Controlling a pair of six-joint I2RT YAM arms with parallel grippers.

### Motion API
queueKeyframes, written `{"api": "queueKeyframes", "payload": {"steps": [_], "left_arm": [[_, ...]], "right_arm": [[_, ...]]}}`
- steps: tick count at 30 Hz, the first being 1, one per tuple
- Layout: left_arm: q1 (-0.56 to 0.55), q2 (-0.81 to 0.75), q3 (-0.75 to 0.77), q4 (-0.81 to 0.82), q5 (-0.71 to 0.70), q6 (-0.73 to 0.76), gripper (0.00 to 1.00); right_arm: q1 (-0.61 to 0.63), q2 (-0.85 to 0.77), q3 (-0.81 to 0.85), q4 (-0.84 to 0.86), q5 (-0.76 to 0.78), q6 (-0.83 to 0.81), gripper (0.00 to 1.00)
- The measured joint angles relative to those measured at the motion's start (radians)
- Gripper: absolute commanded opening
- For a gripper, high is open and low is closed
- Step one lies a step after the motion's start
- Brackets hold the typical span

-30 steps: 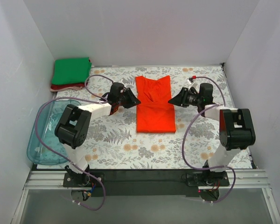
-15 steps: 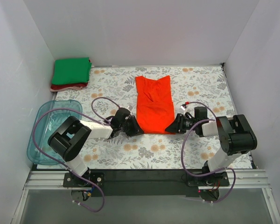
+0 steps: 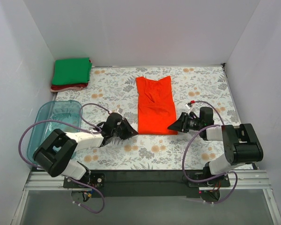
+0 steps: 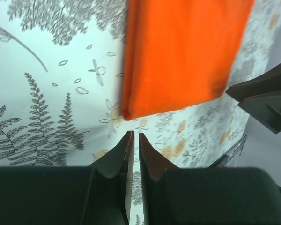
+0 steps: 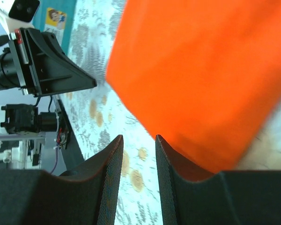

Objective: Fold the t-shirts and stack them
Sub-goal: Fold the tshirt

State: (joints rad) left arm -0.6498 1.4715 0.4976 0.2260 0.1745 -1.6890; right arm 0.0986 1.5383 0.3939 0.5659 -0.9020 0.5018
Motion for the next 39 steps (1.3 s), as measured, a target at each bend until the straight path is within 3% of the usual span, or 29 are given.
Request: {"api": "queueKeyframes", "payload": {"steps": [7, 11, 16, 23, 33, 39], "left_arm": [[0.0, -0.148, 0.031, -0.077, -0.092, 0.011, 0.13], [0.0, -0.151, 0.04, -0.099, -0.113, 0.021, 0.14], [0.0, -0.121, 0.043, -0.111, -0.114, 0.029, 0.14], [-0.001, -0.064, 0.099, -0.114, -0.103, 0.04, 0.14], [-0.005, 0.117, 0.217, -0.067, -0.052, 0.038, 0.08], [-0.013, 0.144, 0.159, -0.101, -0.064, -0.014, 0.08]], "right_arm": [[0.221, -0.016, 0.132, 0.008, 0.06, 0.079, 0.41], [0.337, 0.122, 0.212, 0.081, 0.09, 0.133, 0.4], [0.393, 0.31, 0.219, 0.135, 0.121, 0.2, 0.4], [0.392, 0.325, 0.217, 0.167, 0.108, 0.243, 0.4], [0.276, 0.045, 0.19, 0.091, 0.107, 0.186, 0.4], [0.17, -0.027, 0.148, -0.12, 0.13, 0.099, 0.41]]}}
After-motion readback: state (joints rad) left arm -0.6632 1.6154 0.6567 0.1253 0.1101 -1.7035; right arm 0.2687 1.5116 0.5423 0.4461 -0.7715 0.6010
